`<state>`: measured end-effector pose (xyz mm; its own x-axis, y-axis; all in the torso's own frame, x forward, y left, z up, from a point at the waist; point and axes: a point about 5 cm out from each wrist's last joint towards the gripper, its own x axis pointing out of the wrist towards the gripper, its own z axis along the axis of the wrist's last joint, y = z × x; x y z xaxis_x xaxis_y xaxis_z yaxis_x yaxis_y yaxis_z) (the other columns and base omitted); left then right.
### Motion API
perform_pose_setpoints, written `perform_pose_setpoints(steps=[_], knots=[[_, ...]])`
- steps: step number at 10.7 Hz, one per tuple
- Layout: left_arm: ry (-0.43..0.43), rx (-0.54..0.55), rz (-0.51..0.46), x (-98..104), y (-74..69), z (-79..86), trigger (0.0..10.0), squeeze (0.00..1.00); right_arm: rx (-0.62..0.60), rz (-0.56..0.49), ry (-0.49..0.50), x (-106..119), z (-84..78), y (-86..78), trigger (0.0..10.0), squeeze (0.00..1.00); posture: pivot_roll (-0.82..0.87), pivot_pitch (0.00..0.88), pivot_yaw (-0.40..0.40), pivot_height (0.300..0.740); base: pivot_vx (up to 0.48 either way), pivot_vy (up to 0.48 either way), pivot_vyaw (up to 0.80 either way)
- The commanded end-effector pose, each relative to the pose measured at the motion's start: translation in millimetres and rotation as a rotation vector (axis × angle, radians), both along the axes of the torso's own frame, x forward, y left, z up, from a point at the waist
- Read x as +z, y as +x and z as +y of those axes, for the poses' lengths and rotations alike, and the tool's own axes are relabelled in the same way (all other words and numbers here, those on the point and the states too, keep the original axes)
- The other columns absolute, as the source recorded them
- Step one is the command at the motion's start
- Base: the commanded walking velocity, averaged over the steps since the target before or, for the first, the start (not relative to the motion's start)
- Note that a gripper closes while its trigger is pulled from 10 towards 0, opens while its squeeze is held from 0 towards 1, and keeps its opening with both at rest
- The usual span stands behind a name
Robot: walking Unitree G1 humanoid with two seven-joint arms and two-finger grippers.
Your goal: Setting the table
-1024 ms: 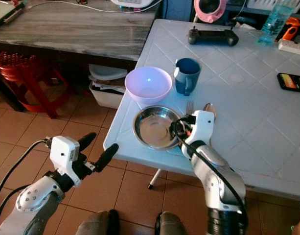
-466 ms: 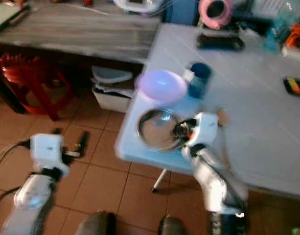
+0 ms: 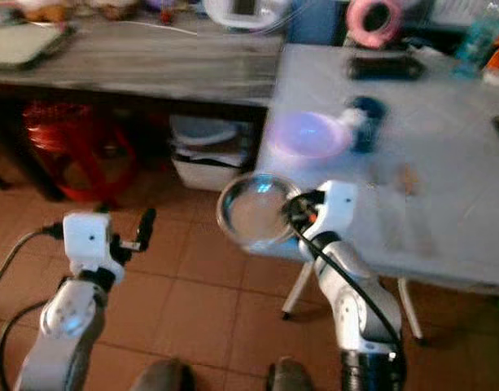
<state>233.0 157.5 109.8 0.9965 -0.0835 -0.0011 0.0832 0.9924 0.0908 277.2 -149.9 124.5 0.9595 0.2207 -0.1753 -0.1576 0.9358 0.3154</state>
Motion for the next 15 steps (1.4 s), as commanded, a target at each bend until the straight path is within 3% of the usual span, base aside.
perform_pose_setpoints(steps=[1, 5, 7, 8, 9, 15], knots=[[0.021, 0.007, 0.003, -1.7, 0.4, -0.1, 10.0, 0.0, -0.028, -0.096, -0.037, 14.1, -2.3, 3.5, 0.0, 0.0, 0.0, 0.048, 0.022, 0.74, 0.292, 0.382, 0.0], [0.036, 0.017, -0.022, 1.8, 8.5, -4.0, 10.0, 0.0, -0.125, -0.183, -0.12, 18.2, -13.8, 9.2, 0.0, 0.0, 0.0, 0.029, 0.039, 0.74, 0.346, 0.328, 0.0], [0.04, 0.013, -0.031, 4.0, 11.0, -3.7, 10.0, 0.0, -0.136, -0.207, -0.125, 20.5, -14.4, 13.2, 0.0, 0.0, 0.0, 0.025, 0.042, 0.74, 0.42, 0.0, 0.0], [0.045, 0.01, -0.034, 4.3, 12.1, -3.2, 10.0, 0.0, -0.134, -0.208, -0.134, 19.4, -13.7, 13.4, 4.6, 0.0, 0.01, 0.022, 0.04, 0.74, 0.42, 0.0, 0.0], [0.044, 0.002, -0.039, 4.6, 12.6, -5.0, 10.0, 0.0, -0.122, -0.212, -0.152, 18.4, -12.5, 13.5, 10.0, 0.0, 0.0, 0.022, 0.039, 0.74, 0.424, 0.0, 0.0], [0.045, -0.041, -0.056, 6.0, 16.8, -13.0, 10.0, 0.0, -0.116, -0.219, -0.169, 17.7, -12.2, 16.6, 10.0, 0.0, 0.0, 0.017, 0.039, 0.74, 0.432, 0.0, -0.19]])
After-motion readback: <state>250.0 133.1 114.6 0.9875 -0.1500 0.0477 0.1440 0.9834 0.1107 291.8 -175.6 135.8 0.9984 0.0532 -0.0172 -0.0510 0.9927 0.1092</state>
